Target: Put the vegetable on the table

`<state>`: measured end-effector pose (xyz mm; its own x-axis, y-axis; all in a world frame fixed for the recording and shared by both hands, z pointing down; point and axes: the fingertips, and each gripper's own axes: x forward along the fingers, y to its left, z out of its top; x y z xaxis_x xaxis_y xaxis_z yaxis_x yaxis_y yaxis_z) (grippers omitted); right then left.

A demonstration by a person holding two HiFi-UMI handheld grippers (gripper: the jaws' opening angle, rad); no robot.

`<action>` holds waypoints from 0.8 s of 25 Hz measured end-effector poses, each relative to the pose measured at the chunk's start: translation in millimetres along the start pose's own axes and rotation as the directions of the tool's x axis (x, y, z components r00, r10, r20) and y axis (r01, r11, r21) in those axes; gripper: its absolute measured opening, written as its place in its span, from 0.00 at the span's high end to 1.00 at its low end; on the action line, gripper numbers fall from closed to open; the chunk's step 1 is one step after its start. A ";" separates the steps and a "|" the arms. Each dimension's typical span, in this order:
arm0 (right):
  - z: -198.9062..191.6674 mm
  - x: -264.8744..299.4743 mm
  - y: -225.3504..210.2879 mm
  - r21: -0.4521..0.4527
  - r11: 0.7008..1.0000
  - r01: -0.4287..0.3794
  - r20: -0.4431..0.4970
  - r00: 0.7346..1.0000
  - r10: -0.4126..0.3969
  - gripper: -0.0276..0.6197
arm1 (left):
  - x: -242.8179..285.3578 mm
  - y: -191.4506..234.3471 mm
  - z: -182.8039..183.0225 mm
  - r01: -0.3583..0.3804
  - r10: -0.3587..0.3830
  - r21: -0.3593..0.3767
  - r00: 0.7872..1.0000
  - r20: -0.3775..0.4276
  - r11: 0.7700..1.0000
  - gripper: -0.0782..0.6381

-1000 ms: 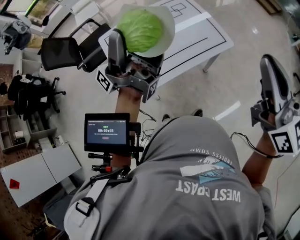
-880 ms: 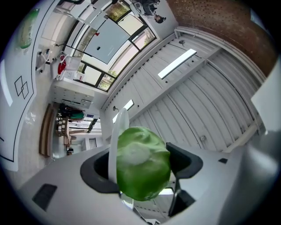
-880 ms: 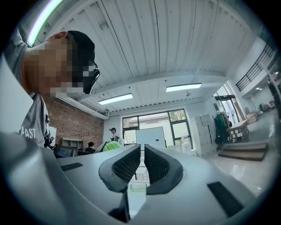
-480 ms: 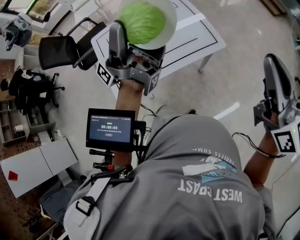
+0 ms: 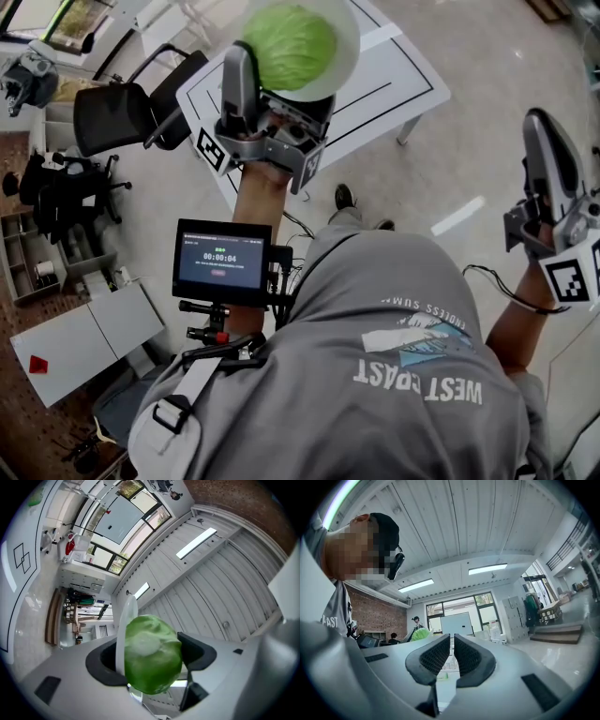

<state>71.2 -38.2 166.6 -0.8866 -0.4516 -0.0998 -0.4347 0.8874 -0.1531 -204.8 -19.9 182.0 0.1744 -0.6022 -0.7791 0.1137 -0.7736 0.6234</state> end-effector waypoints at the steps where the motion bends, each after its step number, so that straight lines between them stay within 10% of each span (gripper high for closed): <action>1: -1.8 -2.1 1.3 0.002 1.000 0.006 0.002 1.000 -0.006 0.94 | -1.1 1.7 -1.4 -0.004 0.004 -0.004 1.000 -0.004 1.000 0.42; 20: 7.0 -42.9 41.3 -0.041 0.988 0.148 0.031 0.989 -0.147 0.94 | -2.2 5.9 -16.2 -0.008 0.001 -0.081 0.996 -0.095 0.997 0.42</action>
<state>92.4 17.2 157.7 -0.8077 -0.5799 -0.1068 -0.5676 0.8137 -0.1257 -188.7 -20.0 188.5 0.2664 -0.5812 -0.7689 0.1909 -0.7501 0.6332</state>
